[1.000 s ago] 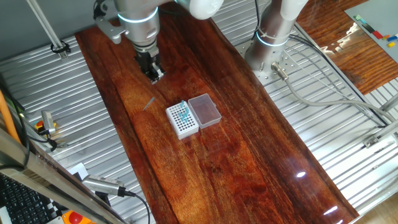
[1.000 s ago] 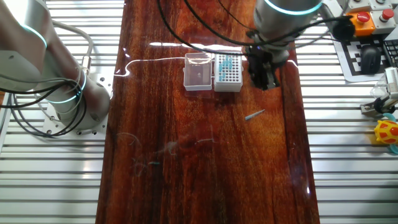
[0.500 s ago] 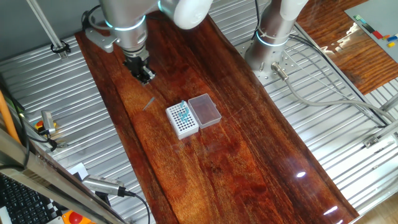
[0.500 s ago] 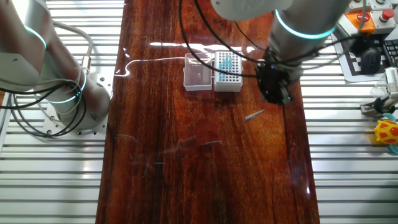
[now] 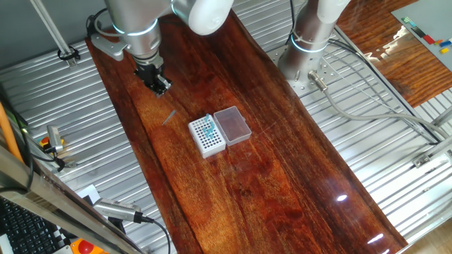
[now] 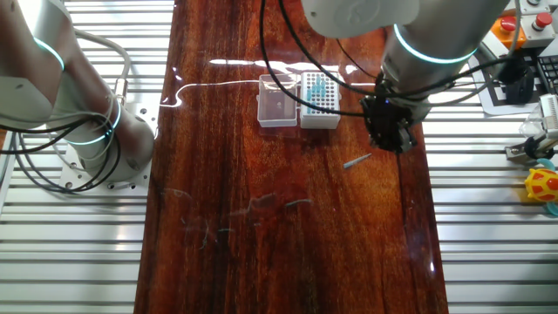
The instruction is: Insert a medium pipette tip into the holder for medium pipette tips
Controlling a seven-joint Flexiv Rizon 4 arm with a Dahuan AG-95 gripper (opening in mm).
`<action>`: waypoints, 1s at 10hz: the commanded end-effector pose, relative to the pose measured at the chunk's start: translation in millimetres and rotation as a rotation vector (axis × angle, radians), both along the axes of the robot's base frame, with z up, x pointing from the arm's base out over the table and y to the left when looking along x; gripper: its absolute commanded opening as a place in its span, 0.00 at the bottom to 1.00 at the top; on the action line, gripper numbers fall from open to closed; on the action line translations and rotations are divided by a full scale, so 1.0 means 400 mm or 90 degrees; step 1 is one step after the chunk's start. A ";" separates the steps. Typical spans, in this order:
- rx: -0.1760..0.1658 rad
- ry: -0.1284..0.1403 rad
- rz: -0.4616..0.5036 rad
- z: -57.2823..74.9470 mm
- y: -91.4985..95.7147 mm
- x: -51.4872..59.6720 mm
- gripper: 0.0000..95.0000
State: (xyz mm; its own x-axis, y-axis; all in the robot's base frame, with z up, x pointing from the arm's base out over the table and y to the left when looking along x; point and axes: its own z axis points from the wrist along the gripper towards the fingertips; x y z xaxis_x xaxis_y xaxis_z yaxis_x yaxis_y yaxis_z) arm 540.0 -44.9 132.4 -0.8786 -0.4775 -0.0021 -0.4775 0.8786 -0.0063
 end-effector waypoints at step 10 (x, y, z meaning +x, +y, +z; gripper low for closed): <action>-0.025 0.017 -0.012 -0.096 0.008 0.008 0.20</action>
